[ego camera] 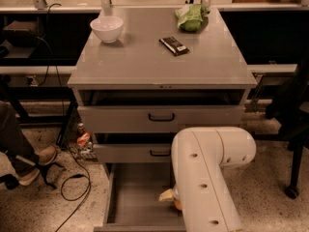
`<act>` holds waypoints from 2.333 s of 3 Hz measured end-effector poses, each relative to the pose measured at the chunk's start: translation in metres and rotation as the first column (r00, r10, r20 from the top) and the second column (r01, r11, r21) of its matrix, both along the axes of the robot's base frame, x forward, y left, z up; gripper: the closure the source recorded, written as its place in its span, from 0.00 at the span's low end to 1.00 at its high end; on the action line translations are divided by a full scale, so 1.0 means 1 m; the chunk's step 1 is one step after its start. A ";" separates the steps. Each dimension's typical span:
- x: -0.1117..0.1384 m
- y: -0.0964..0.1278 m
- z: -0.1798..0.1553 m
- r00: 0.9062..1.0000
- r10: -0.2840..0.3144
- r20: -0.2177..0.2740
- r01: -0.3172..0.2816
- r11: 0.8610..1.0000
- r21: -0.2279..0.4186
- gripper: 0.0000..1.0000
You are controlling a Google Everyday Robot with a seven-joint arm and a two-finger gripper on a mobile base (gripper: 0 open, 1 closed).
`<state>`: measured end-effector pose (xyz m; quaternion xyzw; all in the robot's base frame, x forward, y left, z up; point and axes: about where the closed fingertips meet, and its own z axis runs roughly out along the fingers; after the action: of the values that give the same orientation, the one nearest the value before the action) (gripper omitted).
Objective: Pick orange from bottom drawer and place on counter
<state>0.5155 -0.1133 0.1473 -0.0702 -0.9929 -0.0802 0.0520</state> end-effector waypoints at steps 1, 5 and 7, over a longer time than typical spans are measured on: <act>-0.004 -0.010 -0.020 1.000 -0.018 -0.005 0.018 1.000 0.013 0.00; 0.005 -0.012 -0.037 1.000 -0.004 0.007 0.003 0.999 0.041 0.73; 0.023 -0.003 0.053 0.972 0.111 0.208 -0.137 0.984 0.115 1.00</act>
Offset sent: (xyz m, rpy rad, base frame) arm -0.0108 -0.0252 -0.0482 0.0345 0.0304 -0.0448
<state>0.5389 -0.1168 0.2001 0.0037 -0.9884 -0.1470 -0.0390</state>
